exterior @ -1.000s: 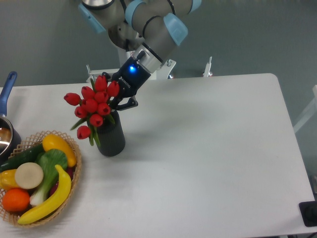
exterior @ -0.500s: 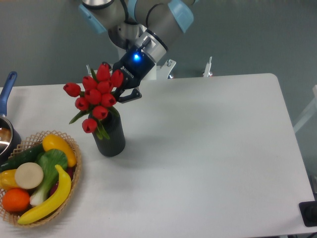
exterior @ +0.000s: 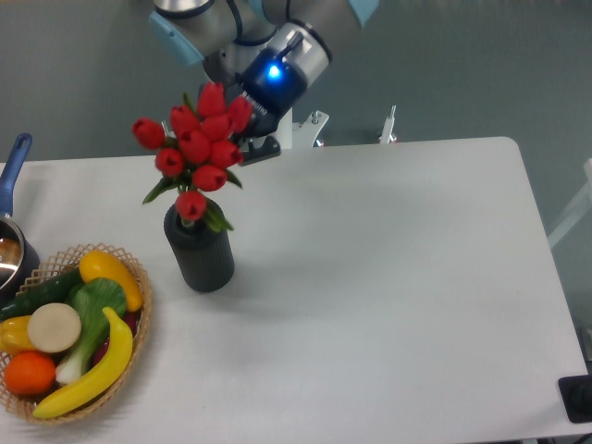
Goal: Pick up the flowers from the vase
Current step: 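Lift the tulips straight up out of the black vase, then carry the held tulips away from the vase over the table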
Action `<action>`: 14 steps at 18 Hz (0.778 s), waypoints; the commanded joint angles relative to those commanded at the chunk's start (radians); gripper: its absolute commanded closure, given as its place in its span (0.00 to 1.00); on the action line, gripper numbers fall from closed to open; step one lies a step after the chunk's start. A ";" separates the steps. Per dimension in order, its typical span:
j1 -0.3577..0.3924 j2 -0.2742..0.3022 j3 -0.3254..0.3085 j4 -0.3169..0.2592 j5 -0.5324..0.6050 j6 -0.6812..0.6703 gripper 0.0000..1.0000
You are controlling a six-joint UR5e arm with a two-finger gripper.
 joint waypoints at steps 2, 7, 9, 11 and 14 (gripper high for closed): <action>0.026 0.002 0.026 0.000 -0.012 -0.021 0.96; 0.103 0.003 0.075 0.000 -0.087 -0.084 0.96; 0.139 0.000 0.091 0.000 -0.098 -0.085 0.96; 0.169 -0.011 0.107 0.000 -0.098 -0.078 0.96; 0.239 -0.017 0.130 0.002 -0.097 -0.072 0.96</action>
